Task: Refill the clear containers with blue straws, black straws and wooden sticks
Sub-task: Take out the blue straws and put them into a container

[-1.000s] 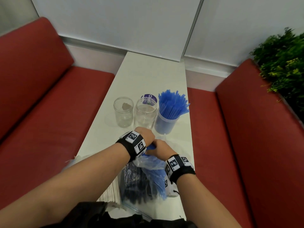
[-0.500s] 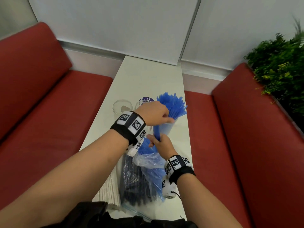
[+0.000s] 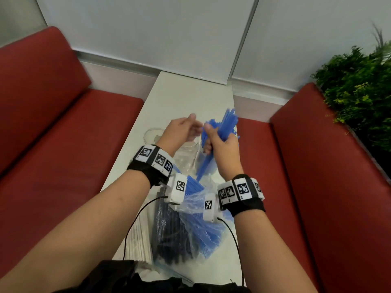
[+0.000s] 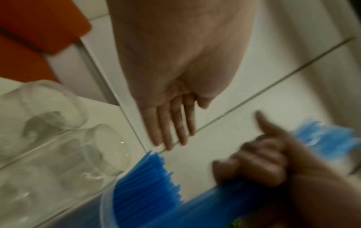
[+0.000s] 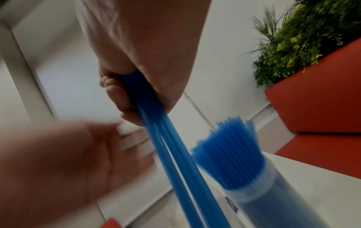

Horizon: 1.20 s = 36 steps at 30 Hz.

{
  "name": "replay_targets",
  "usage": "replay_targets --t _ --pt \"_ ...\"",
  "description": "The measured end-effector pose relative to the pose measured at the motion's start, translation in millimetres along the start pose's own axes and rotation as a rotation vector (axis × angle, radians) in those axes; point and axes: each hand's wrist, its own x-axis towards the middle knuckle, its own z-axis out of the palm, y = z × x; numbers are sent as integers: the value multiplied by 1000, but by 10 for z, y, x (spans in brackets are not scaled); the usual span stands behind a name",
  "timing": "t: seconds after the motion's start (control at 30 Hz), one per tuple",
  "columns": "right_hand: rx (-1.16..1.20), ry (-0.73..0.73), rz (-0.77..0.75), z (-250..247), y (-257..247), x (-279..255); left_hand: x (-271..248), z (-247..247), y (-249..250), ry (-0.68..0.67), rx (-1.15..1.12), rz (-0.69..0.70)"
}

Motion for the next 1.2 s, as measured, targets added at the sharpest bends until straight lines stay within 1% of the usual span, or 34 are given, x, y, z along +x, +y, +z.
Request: replay_targets --t 0.03,0.07,0.1,0.13,0.2,0.23,0.27,0.37,0.47,0.53,0.63,0.73,0.8,0.87,1.0,1.1,1.17,1.2 --pt "45 11 -21 5 -130 36 4 -27 -87 -17 38 -131" --pt "84 13 -37 14 -237 69 -6 -41 -177 -63 62 -256" --pt "121 12 -46 25 -323 89 -27 -38 -257 -125 36 -358" --pt "158 6 -54 44 -378 101 -57 -26 -327 -184 -44 -430" --pt "188 -6 -72 92 -423 92 -120 27 -420 -259 -293 -522" --pt "187 -5 -78 115 -429 80 -133 52 -437 -267 -375 -552" --pt "187 -1 -78 130 -427 70 -137 76 -441 -261 -401 -569" --pt "197 0 -81 124 -466 96 -142 112 -418 -219 -443 -576" --pt "195 -27 -111 125 -496 134 -111 128 -432 -188 -595 -626" --pt "195 -30 -104 137 -476 135 -91 160 -444 -210 -670 -669" --pt "187 -21 -93 87 -444 164 -55 177 -465 -230 -678 -719" --pt "176 -32 -89 45 -414 198 -20 167 -515 -299 -724 -756" --pt "162 -50 -71 39 -385 209 4 178 -553 -313 -754 -772" --pt "172 -72 -53 -7 -405 249 24 191 -592 -279 -715 -768" --pt "264 -72 -55 -204 -551 442 67 156 -702 -191 -632 -743" --pt "229 -81 -48 -279 -510 558 135 193 -813 -119 -557 -673" --pt "160 -64 -40 -318 -398 618 147 232 -947 -63 -390 -620" --pt "113 -50 -39 -335 -342 655 147 239 -1033 -58 -251 -592"
